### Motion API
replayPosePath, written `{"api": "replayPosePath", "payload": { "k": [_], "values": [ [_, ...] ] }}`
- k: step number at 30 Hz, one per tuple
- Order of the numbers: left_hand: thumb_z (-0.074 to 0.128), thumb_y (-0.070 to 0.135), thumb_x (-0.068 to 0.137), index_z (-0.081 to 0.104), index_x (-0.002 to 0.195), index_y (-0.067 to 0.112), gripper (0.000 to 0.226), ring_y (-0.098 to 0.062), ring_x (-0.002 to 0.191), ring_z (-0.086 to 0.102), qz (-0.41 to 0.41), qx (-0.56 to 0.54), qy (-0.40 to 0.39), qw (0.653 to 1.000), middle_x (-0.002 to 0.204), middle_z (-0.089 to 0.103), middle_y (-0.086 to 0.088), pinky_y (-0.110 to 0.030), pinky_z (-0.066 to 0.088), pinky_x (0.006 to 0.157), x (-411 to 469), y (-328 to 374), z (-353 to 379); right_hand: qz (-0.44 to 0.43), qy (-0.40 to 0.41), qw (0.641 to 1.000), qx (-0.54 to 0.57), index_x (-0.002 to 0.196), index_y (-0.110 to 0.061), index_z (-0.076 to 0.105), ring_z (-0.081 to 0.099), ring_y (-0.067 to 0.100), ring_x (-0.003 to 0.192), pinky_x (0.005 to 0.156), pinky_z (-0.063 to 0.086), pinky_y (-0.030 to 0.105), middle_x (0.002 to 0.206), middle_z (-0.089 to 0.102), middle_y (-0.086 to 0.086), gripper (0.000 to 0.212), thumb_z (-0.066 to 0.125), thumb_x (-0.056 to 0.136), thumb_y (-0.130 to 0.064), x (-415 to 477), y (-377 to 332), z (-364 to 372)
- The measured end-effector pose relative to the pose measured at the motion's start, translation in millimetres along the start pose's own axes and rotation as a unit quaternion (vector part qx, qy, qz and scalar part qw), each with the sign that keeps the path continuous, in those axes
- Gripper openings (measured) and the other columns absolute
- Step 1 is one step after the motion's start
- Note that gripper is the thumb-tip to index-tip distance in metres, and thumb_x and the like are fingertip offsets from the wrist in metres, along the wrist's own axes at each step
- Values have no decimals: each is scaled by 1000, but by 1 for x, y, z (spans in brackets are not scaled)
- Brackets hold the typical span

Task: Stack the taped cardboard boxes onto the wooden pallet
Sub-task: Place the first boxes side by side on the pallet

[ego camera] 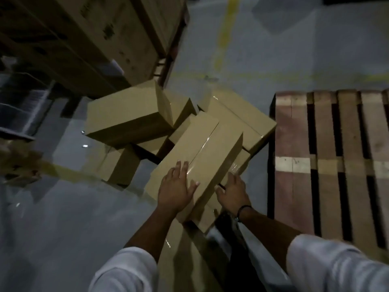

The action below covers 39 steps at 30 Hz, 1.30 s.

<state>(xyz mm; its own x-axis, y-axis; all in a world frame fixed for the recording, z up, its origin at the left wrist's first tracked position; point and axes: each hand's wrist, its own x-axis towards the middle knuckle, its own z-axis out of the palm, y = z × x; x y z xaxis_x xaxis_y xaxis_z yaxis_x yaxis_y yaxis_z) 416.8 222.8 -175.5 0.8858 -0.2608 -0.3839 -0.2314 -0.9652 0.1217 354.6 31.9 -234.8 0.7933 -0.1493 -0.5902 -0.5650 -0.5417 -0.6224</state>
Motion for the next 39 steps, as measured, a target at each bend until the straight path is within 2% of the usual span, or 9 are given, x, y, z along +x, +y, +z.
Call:
{"api": "replayPosePath", "payload": {
  "k": [3, 7, 12, 15, 20, 24, 28, 32, 39],
  "values": [
    [27, 69, 98, 18, 161, 24, 78, -28, 148, 33, 2, -22, 0, 1000, 165, 28, -7, -45, 31, 118, 59, -50, 22, 35, 8, 999, 20, 159, -11, 12, 13, 35, 151, 121, 24, 47, 167, 0, 8, 78, 50, 100, -46, 48, -15, 43],
    [46, 51, 103, 35, 156, 20, 62, -28, 139, 44, 26, -42, 33, 998, 152, 49, -9, -44, 38, 111, 126, -96, 51, 65, 79, 994, 40, 160, -11, 6, 13, 39, 150, 120, 20, 40, 167, -9, 13, 81, 53, 100, -37, 92, -28, 89],
    [54, 49, 100, 26, 159, 24, 70, -34, 147, 31, 33, -59, -14, 998, 163, 31, -11, -50, 31, 116, 187, -128, 89, 117, 160, 975, 98, 160, -15, 7, 21, 39, 147, 110, 33, 34, 166, -11, 11, 83, 58, 97, -33, 126, -33, 121],
    [58, 59, 93, 12, 159, 41, 83, -41, 147, 28, 7, -124, -57, 991, 166, 20, -13, -60, 32, 115, 209, -137, 107, 130, 169, 969, 126, 160, -19, 1, 24, 37, 147, 101, 36, 28, 166, -16, 4, 88, 60, 96, -37, 141, -33, 133],
    [66, 69, 83, -1, 156, 52, 100, -46, 142, 32, -20, -156, -73, 985, 163, 20, -16, -63, 37, 108, 212, -132, 113, 149, 168, 968, 113, 160, -27, -2, 25, 43, 145, 102, 44, 39, 164, -22, 1, 100, 66, 89, -49, 146, -43, 136],
    [67, 75, 78, -9, 156, 50, 112, -47, 141, 31, -14, -154, -108, 982, 164, 15, -16, -60, 37, 110, 198, -112, 101, 144, 162, 975, 45, 159, -32, -1, 25, 44, 143, 104, 43, 47, 162, -28, 3, 103, 65, 85, -60, 135, -39, 112],
    [63, 82, 74, -6, 159, 46, 115, -46, 139, 35, 30, -130, -83, 988, 162, 19, -18, -53, 40, 107, 172, -75, 84, 122, 173, 976, -55, 159, -34, 3, 25, 43, 142, 106, 41, 53, 163, -27, 0, 99, 53, 84, -74, 120, -27, 63],
    [60, 89, 69, -11, 157, 48, 120, -44, 144, 28, 45, -135, -99, 985, 166, 9, -14, -53, 38, 110, 156, -26, 69, 117, 164, 974, -108, 159, -33, 7, 22, 44, 145, 112, 35, 53, 165, -19, 2, 96, 52, 85, -74, 101, -12, 2],
    [66, 87, 65, -6, 159, 44, 126, -41, 144, 32, 108, -141, -96, 979, 166, 2, -8, -49, 44, 108, 145, 71, 32, 133, 203, 962, -129, 158, -34, 13, 27, 46, 142, 110, 38, 56, 166, -13, 2, 98, 56, 81, -76, 72, 23, -93]
  ]
}}
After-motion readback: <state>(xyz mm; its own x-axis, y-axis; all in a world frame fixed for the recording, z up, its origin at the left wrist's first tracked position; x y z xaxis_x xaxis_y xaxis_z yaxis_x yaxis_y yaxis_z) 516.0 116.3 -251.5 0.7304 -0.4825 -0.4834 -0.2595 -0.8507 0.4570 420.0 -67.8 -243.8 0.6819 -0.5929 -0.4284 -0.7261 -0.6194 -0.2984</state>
